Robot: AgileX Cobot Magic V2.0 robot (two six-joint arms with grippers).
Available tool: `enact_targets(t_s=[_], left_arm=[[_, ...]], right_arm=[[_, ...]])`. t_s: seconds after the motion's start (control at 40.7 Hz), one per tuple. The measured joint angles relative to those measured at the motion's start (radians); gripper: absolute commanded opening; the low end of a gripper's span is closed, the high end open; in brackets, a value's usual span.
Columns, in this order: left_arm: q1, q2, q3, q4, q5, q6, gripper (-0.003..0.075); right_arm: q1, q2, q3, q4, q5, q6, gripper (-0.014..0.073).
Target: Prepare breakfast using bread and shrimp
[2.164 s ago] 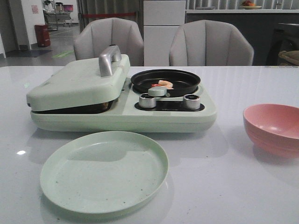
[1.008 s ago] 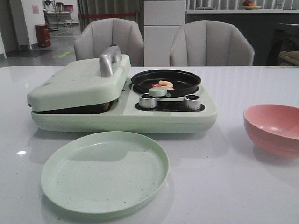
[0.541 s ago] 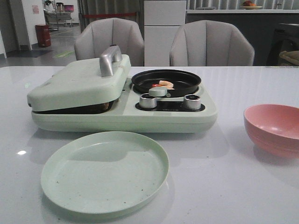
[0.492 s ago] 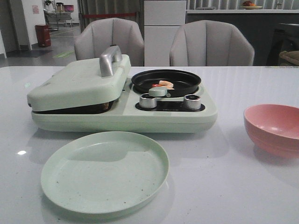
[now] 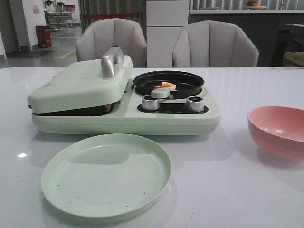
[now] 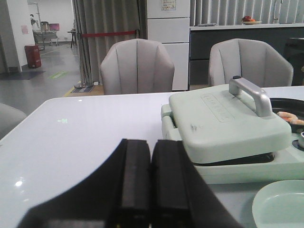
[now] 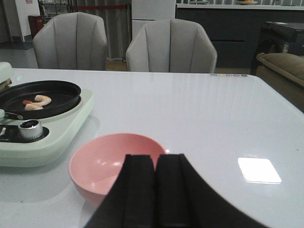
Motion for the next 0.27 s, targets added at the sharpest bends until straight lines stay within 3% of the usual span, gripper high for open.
enact_targets(t_s=[0.271], left_arm=[[0.0, 0.0, 0.0, 0.0, 0.0, 0.0, 0.0101]], right_arm=[[0.0, 0.0, 0.0, 0.0, 0.006, 0.0, 0.0035]])
